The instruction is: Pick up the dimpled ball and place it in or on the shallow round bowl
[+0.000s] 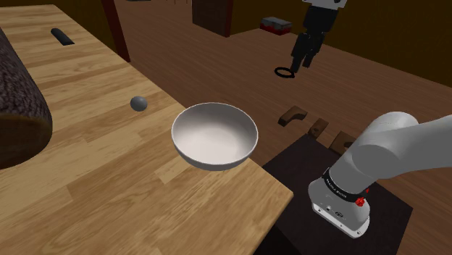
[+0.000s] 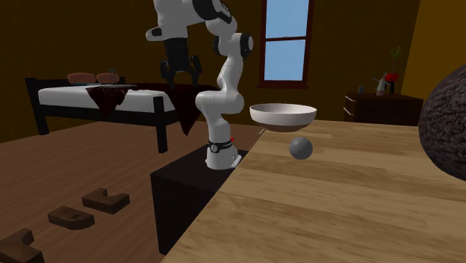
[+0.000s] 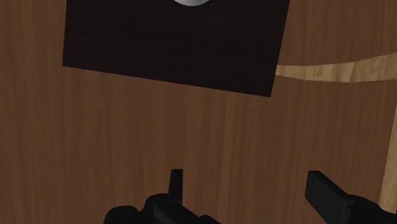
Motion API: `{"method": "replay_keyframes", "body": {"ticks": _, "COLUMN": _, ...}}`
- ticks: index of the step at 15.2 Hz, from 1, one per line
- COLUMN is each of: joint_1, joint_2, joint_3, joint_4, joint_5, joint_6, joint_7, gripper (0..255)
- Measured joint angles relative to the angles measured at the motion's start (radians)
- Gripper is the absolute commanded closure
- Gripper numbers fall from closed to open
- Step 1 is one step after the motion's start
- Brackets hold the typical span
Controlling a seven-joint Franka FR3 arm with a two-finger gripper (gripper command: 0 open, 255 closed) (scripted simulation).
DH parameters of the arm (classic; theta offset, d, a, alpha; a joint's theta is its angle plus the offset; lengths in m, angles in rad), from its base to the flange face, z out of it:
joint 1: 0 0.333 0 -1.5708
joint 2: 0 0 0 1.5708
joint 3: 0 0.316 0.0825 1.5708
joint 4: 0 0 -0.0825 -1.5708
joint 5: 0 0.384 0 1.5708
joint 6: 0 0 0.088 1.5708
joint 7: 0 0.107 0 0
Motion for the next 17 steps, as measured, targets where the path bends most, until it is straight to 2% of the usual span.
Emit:
{"method": "replay_keyframes", "body": {"ticks": 2, "joint_1": 0.003, "joint_2": 0.006, "joint_3": 0.01, "joint_4": 0.003, "joint_5": 0.006, "joint_6": 0.006, "joint_7": 0.01, "gripper": 0}}
{"method": "replay_keyframes", "body": {"ticks": 7, "joint_1": 0.036, "joint_2": 0.068, "joint_3": 0.114, "joint_4": 0.028, "joint_5": 0.061, "joint_6": 0.075, "joint_7": 0.117, "gripper": 0}}
{"method": "replay_keyframes", "body": {"ticks": 13, "joint_1": 0.064, "joint_2": 0.197, "joint_3": 0.246, "joint_4": 0.106, "joint_5": 0.099, "joint_6": 0.17, "joint_7": 0.256, "gripper": 0}}
{"method": "replay_keyframes", "body": {"ticks": 17, "joint_1": 0.072, "joint_2": 0.304, "joint_3": 0.331, "joint_4": 0.187, "joint_5": 0.095, "joint_6": 0.222, "joint_7": 0.351, "gripper": 0}}
